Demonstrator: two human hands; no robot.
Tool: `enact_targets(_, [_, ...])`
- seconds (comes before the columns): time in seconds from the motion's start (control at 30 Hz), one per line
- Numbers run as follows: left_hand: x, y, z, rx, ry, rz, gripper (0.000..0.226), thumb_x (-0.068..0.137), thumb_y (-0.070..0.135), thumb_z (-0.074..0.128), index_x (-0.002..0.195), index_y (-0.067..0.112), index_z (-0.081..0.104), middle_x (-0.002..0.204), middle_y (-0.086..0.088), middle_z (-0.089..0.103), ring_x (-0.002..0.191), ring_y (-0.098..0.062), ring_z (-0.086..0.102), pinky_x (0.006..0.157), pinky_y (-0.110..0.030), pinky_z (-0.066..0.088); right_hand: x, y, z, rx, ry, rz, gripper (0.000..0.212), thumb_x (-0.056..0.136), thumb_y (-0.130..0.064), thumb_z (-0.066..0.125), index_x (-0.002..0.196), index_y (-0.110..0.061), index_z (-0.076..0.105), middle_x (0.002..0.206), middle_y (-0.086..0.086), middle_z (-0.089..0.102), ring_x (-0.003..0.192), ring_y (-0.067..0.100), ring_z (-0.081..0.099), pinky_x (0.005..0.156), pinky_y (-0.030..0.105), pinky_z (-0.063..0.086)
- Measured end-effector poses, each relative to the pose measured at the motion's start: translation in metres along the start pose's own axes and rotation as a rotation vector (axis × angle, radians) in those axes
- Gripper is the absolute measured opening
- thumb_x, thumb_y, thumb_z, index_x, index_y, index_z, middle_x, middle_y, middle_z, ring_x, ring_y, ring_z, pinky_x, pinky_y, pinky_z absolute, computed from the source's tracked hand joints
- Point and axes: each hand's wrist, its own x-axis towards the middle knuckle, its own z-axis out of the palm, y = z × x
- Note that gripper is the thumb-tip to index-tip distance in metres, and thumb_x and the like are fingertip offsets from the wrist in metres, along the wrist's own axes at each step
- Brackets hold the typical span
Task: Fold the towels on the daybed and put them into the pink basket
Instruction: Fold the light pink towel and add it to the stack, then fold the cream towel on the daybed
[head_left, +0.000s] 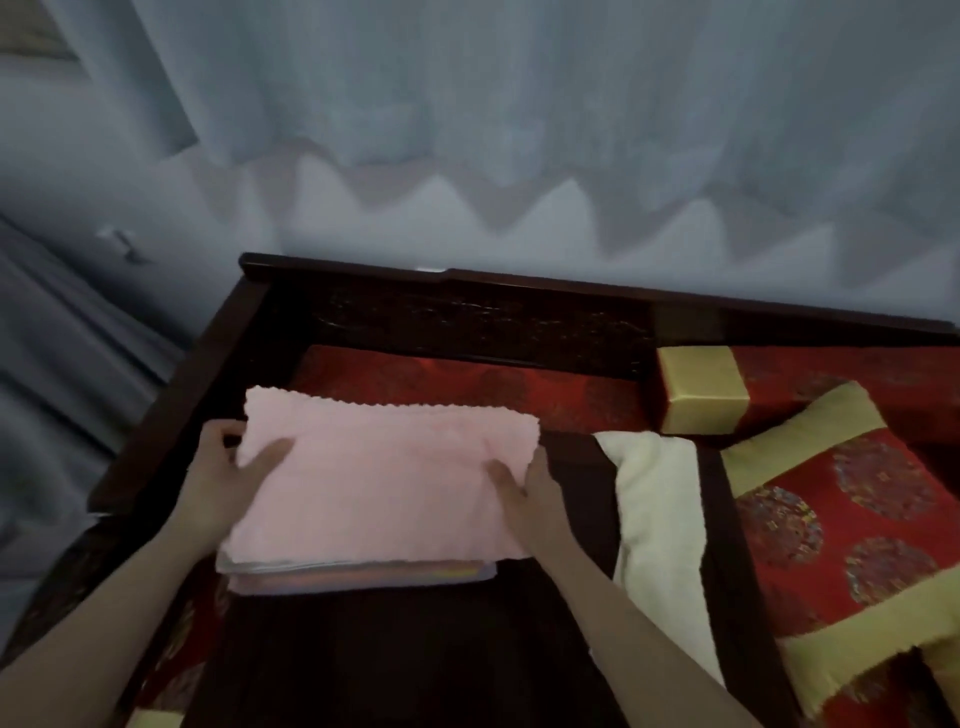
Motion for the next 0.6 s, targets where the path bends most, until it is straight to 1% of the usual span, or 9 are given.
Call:
enact_targets(0.07, [0.009, -0.02, -0.005, 0.041, 0.008, -0.07, 0.054, 0.079, 0.033, 0.073, 0.115, 0.01, 0.04, 0.1, -0.017, 0.062, 0.088, -0.033, 0.062, 0.072, -0.046, 0.051, 0.008, 0.004, 0.024, -0.119, -0.033, -0.007, 0.056, 0.098, -0.036, 0.045, 0.141, -0.008, 0.024, 0.104, -0.004, 0.057, 0.103, 0.024, 0.061, 0.074, 0.029, 0.043])
enact_targets(0.1, [0.012, -0.03, -0.005, 0.076, 0.001, -0.113, 0.057, 0.079, 0.033, 0.073, 0.118, 0.008, 0.039, 0.105, -0.02, 0.062, 0.092, -0.036, 0.061, 0.076, -0.047, 0.05, 0.012, 0.007, 0.035, -0.183, -0.049, -0.002, 0.058, 0.098, -0.037, 0.043, 0.143, -0.009, 0.02, 0.111, 0.003, 0.061, 0.104, 0.028, 0.061, 0.077, 0.032, 0.045])
enact_targets(0.17, [0.017, -0.044, -0.001, 0.156, -0.027, -0.19, 0.063, 0.081, 0.031, 0.071, 0.126, 0.002, 0.037, 0.118, -0.026, 0.057, 0.102, -0.042, 0.057, 0.083, -0.048, 0.046, 0.018, 0.015, 0.044, -0.274, -0.041, 0.019, 0.059, 0.096, -0.037, 0.044, 0.144, -0.013, 0.02, 0.124, 0.01, 0.058, 0.108, 0.031, 0.06, 0.082, 0.035, 0.045])
enact_targets(0.27, [0.018, -0.05, 0.004, 0.191, -0.018, -0.268, 0.071, 0.084, 0.034, 0.067, 0.134, -0.002, 0.033, 0.126, -0.028, 0.053, 0.111, -0.045, 0.053, 0.087, -0.046, 0.044, 0.023, 0.024, 0.027, -0.225, 0.08, 0.027, 0.047, 0.092, -0.037, 0.051, 0.131, -0.017, 0.033, 0.117, 0.008, 0.061, 0.102, 0.028, 0.061, 0.085, 0.038, 0.046])
enact_targets(0.3, [0.018, -0.049, 0.004, 0.194, 0.024, -0.231, 0.07, 0.084, 0.037, 0.066, 0.133, -0.002, 0.035, 0.123, -0.027, 0.055, 0.109, -0.045, 0.054, 0.084, -0.045, 0.044, 0.025, 0.031, 0.014, -0.213, 0.124, 0.027, 0.045, 0.091, -0.035, 0.053, 0.128, -0.016, 0.037, 0.113, 0.008, 0.062, 0.1, 0.027, 0.061, 0.084, 0.036, 0.046])
enact_targets(0.37, [0.019, -0.042, 0.004, 0.207, 0.131, -0.063, 0.062, 0.081, 0.039, 0.065, 0.124, 0.0, 0.044, 0.113, -0.022, 0.059, 0.102, -0.041, 0.058, 0.081, -0.045, 0.046, 0.028, 0.052, -0.022, -0.247, 0.203, 0.057, 0.044, 0.089, -0.03, 0.059, 0.125, -0.01, 0.044, 0.104, 0.01, 0.062, 0.098, 0.028, 0.06, 0.083, 0.033, 0.044])
enact_targets(0.43, [0.011, -0.021, 0.013, 0.17, 0.2, 0.093, 0.045, 0.085, 0.026, 0.063, 0.121, 0.004, 0.047, 0.11, -0.015, 0.06, 0.1, -0.033, 0.058, 0.082, -0.042, 0.048, 0.026, 0.085, -0.065, -0.345, 0.276, 0.159, 0.049, 0.084, -0.029, 0.064, 0.124, -0.006, 0.047, 0.108, 0.013, 0.061, 0.104, 0.032, 0.058, 0.087, 0.037, 0.047])
enact_targets(0.53, [-0.027, 0.021, 0.055, 0.012, 0.11, 0.235, 0.028, 0.088, 0.012, 0.059, 0.115, 0.01, 0.051, 0.097, -0.003, 0.061, 0.085, -0.018, 0.059, 0.068, -0.014, 0.047, 0.014, 0.132, -0.117, -0.417, 0.339, 0.46, 0.059, 0.081, -0.032, 0.068, 0.127, -0.004, 0.045, 0.128, 0.021, 0.049, 0.12, 0.039, 0.046, 0.096, 0.048, 0.042])
enact_targets(0.6, [-0.061, 0.043, 0.1, -0.061, -0.041, 0.255, 0.021, 0.089, 0.011, 0.059, 0.109, 0.013, 0.053, 0.088, 0.002, 0.061, 0.079, -0.006, 0.06, 0.061, -0.005, 0.043, 0.001, 0.155, -0.138, -0.386, 0.365, 0.58, 0.062, 0.081, -0.034, 0.067, 0.128, -0.002, 0.042, 0.131, 0.021, 0.044, 0.123, 0.042, 0.041, 0.098, 0.049, 0.039])
